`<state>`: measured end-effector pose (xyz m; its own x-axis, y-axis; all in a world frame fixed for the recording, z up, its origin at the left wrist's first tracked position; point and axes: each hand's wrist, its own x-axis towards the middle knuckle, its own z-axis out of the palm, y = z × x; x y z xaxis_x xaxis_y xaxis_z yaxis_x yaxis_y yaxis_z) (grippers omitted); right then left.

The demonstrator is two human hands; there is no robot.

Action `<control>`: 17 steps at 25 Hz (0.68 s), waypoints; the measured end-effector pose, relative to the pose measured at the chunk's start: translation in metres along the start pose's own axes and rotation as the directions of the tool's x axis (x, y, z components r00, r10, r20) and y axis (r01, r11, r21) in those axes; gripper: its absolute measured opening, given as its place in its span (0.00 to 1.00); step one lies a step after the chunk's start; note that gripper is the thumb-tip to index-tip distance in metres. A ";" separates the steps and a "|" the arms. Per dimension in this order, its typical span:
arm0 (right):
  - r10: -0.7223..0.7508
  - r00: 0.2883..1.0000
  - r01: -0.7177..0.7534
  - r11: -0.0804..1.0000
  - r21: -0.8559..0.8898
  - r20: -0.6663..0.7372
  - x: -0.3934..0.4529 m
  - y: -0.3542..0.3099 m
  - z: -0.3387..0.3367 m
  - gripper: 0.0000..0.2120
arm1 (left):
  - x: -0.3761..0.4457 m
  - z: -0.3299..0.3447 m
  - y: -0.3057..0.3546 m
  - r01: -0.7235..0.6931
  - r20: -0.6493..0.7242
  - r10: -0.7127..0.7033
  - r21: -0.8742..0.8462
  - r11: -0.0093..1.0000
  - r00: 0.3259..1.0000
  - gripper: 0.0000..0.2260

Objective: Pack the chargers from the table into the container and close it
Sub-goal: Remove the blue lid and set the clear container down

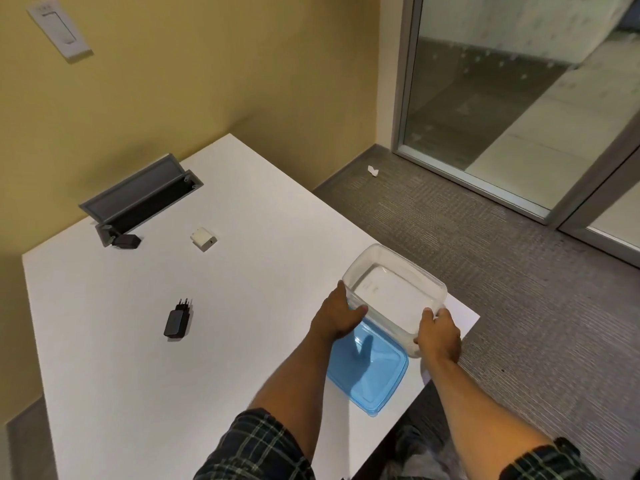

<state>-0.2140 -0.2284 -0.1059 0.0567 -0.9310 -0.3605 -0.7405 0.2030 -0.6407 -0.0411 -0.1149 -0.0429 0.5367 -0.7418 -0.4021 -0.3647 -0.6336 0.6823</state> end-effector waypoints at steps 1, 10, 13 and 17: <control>-0.022 1.000 0.022 1.000 0.013 -0.008 -0.001 -0.004 0.001 0.17 | 0.000 -0.002 0.001 -0.011 -0.044 0.009 -0.036 0.999 0.999 0.33; -0.363 0.926 0.361 0.932 0.035 0.107 -0.041 -0.070 0.023 0.16 | -0.050 -0.054 -0.054 0.014 -0.394 -0.065 -0.132 0.991 0.917 0.20; -0.478 0.853 0.484 0.875 0.024 0.209 -0.068 -0.089 0.041 0.16 | -0.085 -0.072 -0.092 0.109 -0.494 -0.156 -0.122 0.987 0.855 0.19; -0.583 0.721 0.633 0.774 -0.015 0.373 -0.103 -0.107 0.067 0.17 | -0.137 -0.090 -0.135 0.282 -0.571 -0.252 -0.037 0.959 0.781 0.14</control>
<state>-0.0961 -0.1337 -0.0457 0.7227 -0.6770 -0.1392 -0.5468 -0.4369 -0.7142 0.0033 0.0918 -0.0250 0.9458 -0.2945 -0.1373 -0.1701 -0.8088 0.5629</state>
